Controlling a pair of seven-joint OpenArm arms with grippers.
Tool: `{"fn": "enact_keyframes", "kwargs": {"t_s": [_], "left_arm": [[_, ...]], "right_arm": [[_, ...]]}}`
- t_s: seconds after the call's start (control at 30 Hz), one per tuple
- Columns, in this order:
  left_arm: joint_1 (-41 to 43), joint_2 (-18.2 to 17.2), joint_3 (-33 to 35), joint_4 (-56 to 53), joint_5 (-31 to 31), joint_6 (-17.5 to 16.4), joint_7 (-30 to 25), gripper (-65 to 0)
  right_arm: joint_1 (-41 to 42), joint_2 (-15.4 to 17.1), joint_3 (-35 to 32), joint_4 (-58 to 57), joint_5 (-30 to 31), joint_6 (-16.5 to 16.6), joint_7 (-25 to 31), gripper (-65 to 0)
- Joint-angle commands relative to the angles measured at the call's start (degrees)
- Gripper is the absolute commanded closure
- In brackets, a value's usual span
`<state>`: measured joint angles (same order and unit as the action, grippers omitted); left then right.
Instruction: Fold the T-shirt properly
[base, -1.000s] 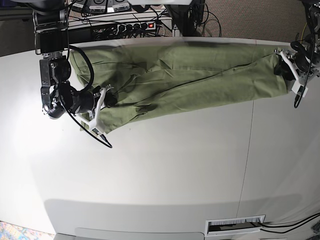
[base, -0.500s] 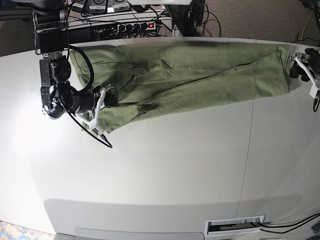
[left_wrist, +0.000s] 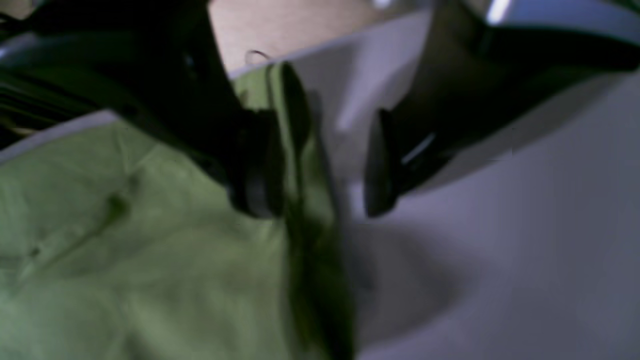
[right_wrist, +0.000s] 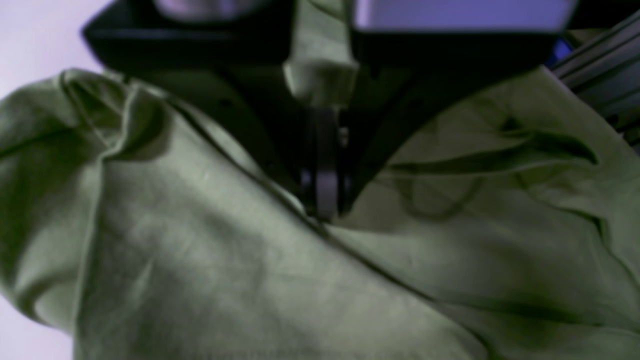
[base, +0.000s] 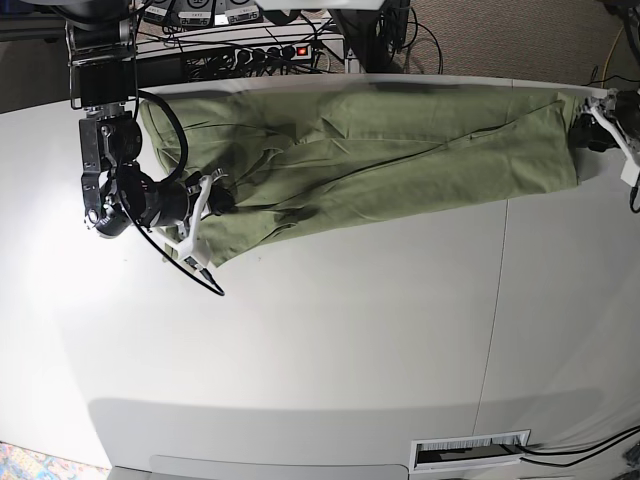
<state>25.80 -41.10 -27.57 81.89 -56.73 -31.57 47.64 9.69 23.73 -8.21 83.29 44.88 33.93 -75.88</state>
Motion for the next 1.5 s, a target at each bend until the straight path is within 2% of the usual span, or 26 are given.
{"fn": "enact_keyframes", "kwargs": {"t_s": [0.0,0.17,0.33,0.63,0.83,0.97,1.1,1.17,1.3,1.4,1.47], "left_arm": [[-0.3,-1.4,-0.8,-0.5,-2.6,-0.7,-0.7,-28.8],[-3.0,-1.4,-0.8,-4.4,-9.1,-4.5,3.1,-28.8],[-5.0,-1.4,-0.8,-4.8,-11.7,-4.5,7.5,-28.8],[-5.0,1.2,-0.8,-4.8,-13.6,-5.6,7.9,-28.8],[-5.0,1.4,-0.8,-4.8,-15.2,-6.1,7.9,-28.1],[-5.0,1.4,-0.8,-4.8,-17.9,-7.3,8.0,-18.4],[-5.0,1.4,-0.8,-4.8,-18.0,-8.4,8.1,-1.2],[-5.0,1.4,-0.8,-4.8,-19.7,-8.4,8.7,0.0],[-5.0,1.4,-0.8,-3.5,-28.3,-8.4,14.4,0.0],[-5.0,1.5,-0.8,-0.1,-28.3,-8.4,18.1,0.0],[-5.0,2.3,-0.8,3.4,-28.3,-8.4,18.1,0.0]], "right_arm": [[0.9,0.9,0.4,0.8,-0.6,0.0,-0.2,0.0],[0.9,0.9,0.4,0.8,-0.6,0.0,-0.2,0.0],[0.9,0.9,0.4,0.8,-0.6,0.0,-0.2,0.0],[0.9,0.9,0.4,0.8,-0.6,0.0,-0.2,0.0],[1.0,0.9,0.4,0.8,-0.6,0.0,0.0,0.0],[1.0,0.9,0.4,0.8,-0.6,0.0,0.1,0.0],[1.0,0.9,0.4,0.8,-0.6,0.0,0.5,0.0],[1.0,0.9,0.4,0.8,-0.6,0.0,0.7,0.0],[0.9,0.9,0.4,0.8,-0.6,0.0,0.7,0.0],[0.9,0.6,0.4,0.8,-0.6,0.0,0.8,0.0],[0.9,0.5,0.4,0.8,-0.6,0.0,0.9,0.0]]}}
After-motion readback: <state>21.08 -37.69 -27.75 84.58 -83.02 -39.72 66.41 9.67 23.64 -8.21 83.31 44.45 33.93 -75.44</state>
